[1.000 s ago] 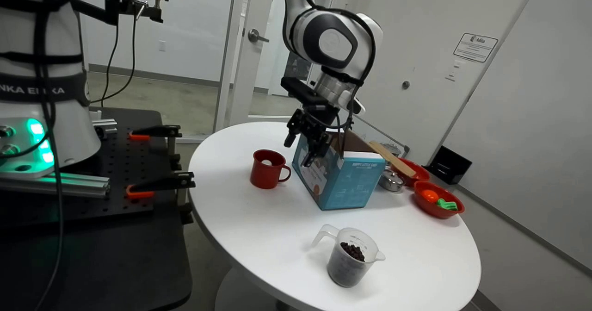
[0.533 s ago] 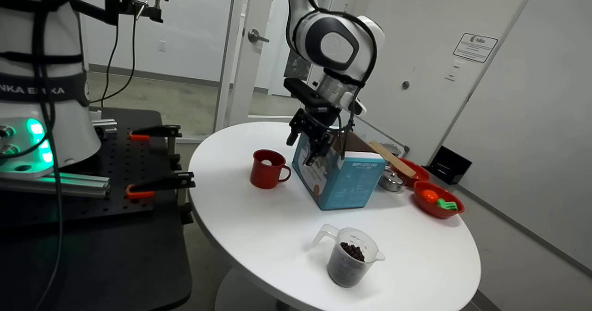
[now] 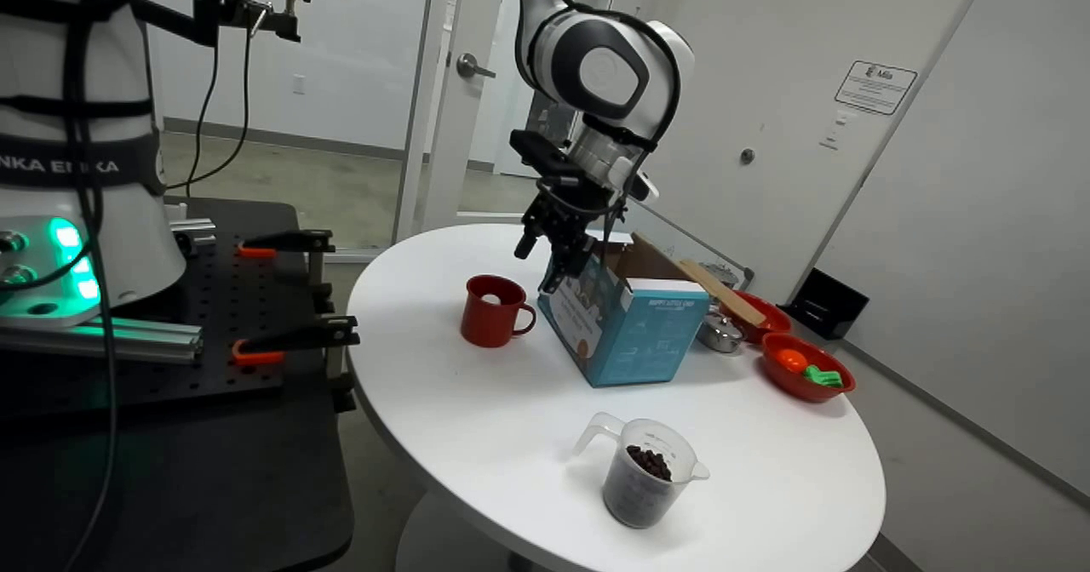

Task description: Move the red mug from the left to the right

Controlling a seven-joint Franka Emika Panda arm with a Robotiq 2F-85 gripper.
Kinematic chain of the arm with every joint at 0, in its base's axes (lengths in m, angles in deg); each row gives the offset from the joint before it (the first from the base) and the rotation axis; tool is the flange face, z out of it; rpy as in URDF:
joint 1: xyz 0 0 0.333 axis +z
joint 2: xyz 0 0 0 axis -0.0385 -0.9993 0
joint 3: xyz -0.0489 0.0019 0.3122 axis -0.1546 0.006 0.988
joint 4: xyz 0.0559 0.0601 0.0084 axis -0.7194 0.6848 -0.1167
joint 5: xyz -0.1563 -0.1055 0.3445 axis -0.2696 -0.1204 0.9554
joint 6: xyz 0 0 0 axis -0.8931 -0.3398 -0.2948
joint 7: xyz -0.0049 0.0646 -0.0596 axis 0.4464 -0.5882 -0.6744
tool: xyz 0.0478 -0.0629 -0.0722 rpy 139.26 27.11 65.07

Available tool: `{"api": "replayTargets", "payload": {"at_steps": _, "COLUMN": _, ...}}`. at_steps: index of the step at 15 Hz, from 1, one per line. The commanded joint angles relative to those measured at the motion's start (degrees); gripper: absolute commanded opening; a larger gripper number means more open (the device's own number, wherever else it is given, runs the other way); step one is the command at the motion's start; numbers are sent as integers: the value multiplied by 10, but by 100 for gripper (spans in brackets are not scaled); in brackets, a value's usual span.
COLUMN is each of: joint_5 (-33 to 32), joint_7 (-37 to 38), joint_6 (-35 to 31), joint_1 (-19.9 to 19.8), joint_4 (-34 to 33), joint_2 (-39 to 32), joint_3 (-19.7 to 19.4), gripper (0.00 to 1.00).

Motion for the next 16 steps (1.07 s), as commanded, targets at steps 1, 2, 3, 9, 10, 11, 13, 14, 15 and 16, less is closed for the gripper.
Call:
{"api": "replayTargets", "payload": {"at_steps": 1, "joint_5": 4, "joint_7": 25, "joint_6": 22, "joint_1": 9, "joint_4": 13, "joint_2": 21, "joint_3": -2, "gripper": 100}}
{"api": "replayTargets", "payload": {"at_steps": 2, "joint_5": 5, "joint_7": 26, "joint_6": 23, "joint_1": 10, "joint_4": 14, "joint_2": 21, "joint_3": -2, "gripper": 100}}
{"api": "replayTargets", "payload": {"at_steps": 3, "joint_5": 6, "joint_7": 30, "joint_6": 25, "joint_1": 10, "joint_4": 14, "joint_2": 22, "joint_3": -2, "gripper": 100}}
{"api": "replayTargets", "payload": {"at_steps": 9, "joint_5": 10, "joint_7": 42, "joint_6": 55, "joint_1": 11, "joint_4": 14, "joint_2": 27, "joint_3": -1, "gripper": 100}}
{"api": "replayTargets", "payload": {"at_steps": 10, "joint_5": 12, "joint_7": 44, "joint_6": 59, "joint_1": 11, "joint_4": 14, "joint_2": 28, "joint_3": -1, "gripper": 100}}
{"api": "replayTargets", "payload": {"at_steps": 11, "joint_5": 14, "joint_7": 28, "joint_6": 21, "joint_1": -3, "joint_4": -43, "joint_2": -64, "joint_3": -7, "gripper": 100}}
{"api": "replayTargets", "payload": {"at_steps": 13, "joint_5": 15, "joint_7": 28, "joint_6": 10, "joint_1": -7, "joint_4": -55, "joint_2": -85, "joint_3": -8, "gripper": 100}}
{"api": "replayTargets", "payload": {"at_steps": 14, "joint_5": 16, "joint_7": 30, "joint_6": 0, "joint_1": -10, "joint_4": -63, "joint_2": -104, "joint_3": -8, "gripper": 100}}
{"api": "replayTargets", "payload": {"at_steps": 15, "joint_5": 17, "joint_7": 31, "joint_6": -2, "joint_1": -14, "joint_4": -75, "joint_2": -121, "joint_3": -8, "gripper": 100}}
{"api": "replayTargets", "payload": {"at_steps": 16, "joint_5": 18, "joint_7": 32, "joint_6": -2, "joint_1": -18, "joint_4": -85, "joint_2": -135, "joint_3": -7, "gripper": 100}}
